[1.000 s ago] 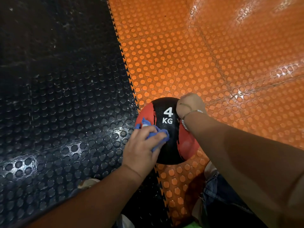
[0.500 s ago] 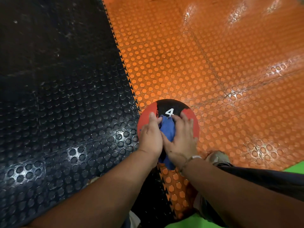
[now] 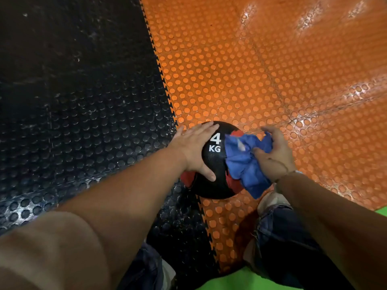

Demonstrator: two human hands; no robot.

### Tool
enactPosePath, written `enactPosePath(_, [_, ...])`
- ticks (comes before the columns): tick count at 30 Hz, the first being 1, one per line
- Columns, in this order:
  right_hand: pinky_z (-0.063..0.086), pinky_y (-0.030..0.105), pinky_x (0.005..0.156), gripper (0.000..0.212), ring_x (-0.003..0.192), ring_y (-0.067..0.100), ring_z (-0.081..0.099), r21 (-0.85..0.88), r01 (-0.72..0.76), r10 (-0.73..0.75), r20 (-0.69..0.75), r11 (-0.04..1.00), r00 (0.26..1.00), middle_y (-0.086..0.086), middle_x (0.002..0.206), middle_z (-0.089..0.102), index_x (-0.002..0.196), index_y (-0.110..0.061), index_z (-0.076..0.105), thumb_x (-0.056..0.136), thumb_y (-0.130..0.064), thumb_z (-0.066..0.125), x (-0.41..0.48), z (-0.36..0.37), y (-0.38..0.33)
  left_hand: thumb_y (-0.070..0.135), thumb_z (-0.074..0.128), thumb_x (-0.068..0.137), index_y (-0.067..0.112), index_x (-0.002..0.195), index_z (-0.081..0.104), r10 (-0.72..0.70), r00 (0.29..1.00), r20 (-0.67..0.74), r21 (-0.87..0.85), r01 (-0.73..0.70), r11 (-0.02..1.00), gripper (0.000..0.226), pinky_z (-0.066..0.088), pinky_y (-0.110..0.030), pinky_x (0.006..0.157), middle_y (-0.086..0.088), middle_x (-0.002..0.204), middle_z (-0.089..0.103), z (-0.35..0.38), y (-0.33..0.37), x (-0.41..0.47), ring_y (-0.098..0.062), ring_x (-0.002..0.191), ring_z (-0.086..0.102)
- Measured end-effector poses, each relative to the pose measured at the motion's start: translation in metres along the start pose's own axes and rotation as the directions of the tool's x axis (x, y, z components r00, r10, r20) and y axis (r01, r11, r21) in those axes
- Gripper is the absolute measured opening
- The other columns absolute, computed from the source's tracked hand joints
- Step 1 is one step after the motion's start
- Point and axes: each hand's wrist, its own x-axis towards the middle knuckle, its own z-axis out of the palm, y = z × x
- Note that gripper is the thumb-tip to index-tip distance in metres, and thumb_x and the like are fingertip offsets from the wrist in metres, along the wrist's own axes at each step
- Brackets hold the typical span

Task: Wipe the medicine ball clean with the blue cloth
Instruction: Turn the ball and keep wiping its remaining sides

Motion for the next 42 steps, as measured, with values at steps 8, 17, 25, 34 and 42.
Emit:
enactPosePath(8, [0.042,0.036,0.091,0.055,0.114,0.029,0.049,-0.606,0.26,-0.212,0.151,0.752,0.966,0.003,0.128,0.044,0.134,-0.026,0.043,0.087,-0.055,0.045,0.001,0.036,-0.046,0.064,0.081,0.046,0.041,0.15,-0.004,-0.192,0.981,-0.04,-0.226,0.178,0.958,0.135,-0.001,-0.052,0.117,0.023,0.157,-0.008,0.011,0.006,0.002,-0.005,0.145,0.002])
enactPosePath(17, [0.043,0.032,0.08,0.028,0.107,0.024,0.053,-0.545,0.379,-0.327,0.195,0.748,0.925,-0.004,0.119,0.055,0.115,-0.036,0.061,0.09,-0.027,0.053,0.036,0.051,-0.066,0.069,0.079,0.047,0.04,0.15,-0.001,-0.322,0.945,-0.062,-0.408,0.27,0.872,0.133,0.001,-0.053,0.117,0.022,0.157,-0.005,0.015,0.001,0.006,-0.006,0.145,0.006])
enactPosePath(25, [0.038,0.027,0.075,0.03,0.104,0.024,0.054,-0.59,0.563,-0.418,0.378,0.579,0.826,-0.006,0.12,0.053,0.119,-0.036,0.059,0.09,-0.028,0.051,0.025,0.048,-0.068,0.067,0.08,0.048,0.043,0.149,-0.003,-0.361,0.932,-0.013,-0.394,0.327,0.859,0.133,0.003,-0.054,0.116,0.024,0.156,-0.008,0.013,0.006,0.009,-0.009,0.146,0.006])
enactPosePath(34, [0.037,0.029,0.073,0.03,0.106,0.026,0.053,-0.66,0.494,-0.356,0.345,0.566,0.868,-0.002,0.117,0.054,0.114,-0.032,0.06,0.087,-0.022,0.057,0.044,0.067,-0.079,0.07,0.08,0.041,0.04,0.151,0.004,-0.442,0.897,0.023,-0.418,0.41,0.81,0.137,0.013,-0.056,0.113,0.023,0.157,0.004,0.002,0.003,0.009,-0.011,0.143,0.021])
enactPosePath(42, [0.046,0.031,0.083,0.023,0.103,0.023,0.058,-0.39,0.241,-0.217,0.107,0.888,0.97,-0.002,0.119,0.061,0.108,-0.032,0.067,0.09,-0.03,0.054,0.058,0.048,-0.068,0.075,0.076,0.041,0.036,0.151,0.0,-0.413,0.911,-0.011,-0.4,0.374,0.837,0.139,0.01,-0.055,0.115,0.02,0.158,-0.002,0.006,0.007,0.01,-0.013,0.145,0.013])
